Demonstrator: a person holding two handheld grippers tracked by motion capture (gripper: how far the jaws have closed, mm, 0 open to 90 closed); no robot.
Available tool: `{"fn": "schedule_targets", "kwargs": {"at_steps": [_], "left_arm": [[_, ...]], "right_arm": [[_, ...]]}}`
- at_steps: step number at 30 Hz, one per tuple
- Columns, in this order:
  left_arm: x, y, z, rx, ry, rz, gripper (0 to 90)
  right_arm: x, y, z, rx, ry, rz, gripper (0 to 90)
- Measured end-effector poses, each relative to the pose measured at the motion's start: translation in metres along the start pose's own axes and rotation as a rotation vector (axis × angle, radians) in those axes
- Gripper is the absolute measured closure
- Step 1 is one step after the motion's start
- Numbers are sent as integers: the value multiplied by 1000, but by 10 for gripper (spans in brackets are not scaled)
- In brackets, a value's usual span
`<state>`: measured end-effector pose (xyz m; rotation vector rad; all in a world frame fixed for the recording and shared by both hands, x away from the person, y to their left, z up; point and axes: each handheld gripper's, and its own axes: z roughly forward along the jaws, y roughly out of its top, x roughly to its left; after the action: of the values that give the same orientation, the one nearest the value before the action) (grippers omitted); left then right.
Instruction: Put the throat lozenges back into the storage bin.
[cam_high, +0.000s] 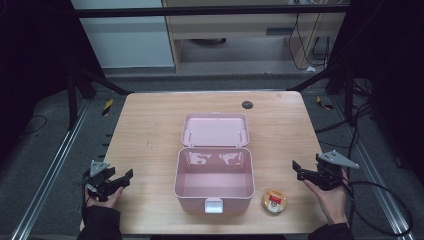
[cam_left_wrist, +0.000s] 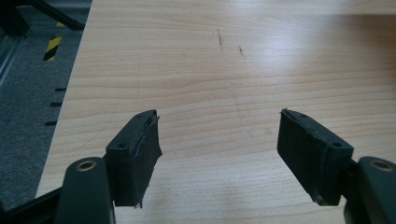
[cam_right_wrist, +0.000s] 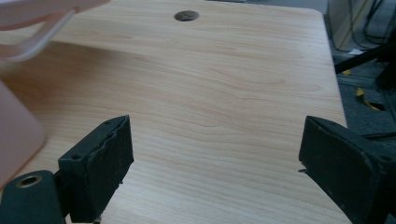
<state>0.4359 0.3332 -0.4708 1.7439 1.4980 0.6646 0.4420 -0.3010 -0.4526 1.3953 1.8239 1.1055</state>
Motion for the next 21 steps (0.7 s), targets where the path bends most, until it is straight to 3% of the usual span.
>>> {"fn": "schedule_targets", "kwargs": {"at_steps": [3, 5, 9, 21], "left_arm": [[-1, 0, 1, 6, -5, 6, 296], [-3, 1, 2, 8, -16, 18, 301], [-6, 1, 2, 17, -25, 35, 307], [-7, 0, 4, 35, -40, 43, 315]], "right_arm": [[5, 6, -2, 10, 12, -36, 95], [10, 17, -4, 8, 29, -110, 94], [13, 27, -3, 14, 55, -124, 82], [25, 65, -11, 53, 143, -261, 81]]}}
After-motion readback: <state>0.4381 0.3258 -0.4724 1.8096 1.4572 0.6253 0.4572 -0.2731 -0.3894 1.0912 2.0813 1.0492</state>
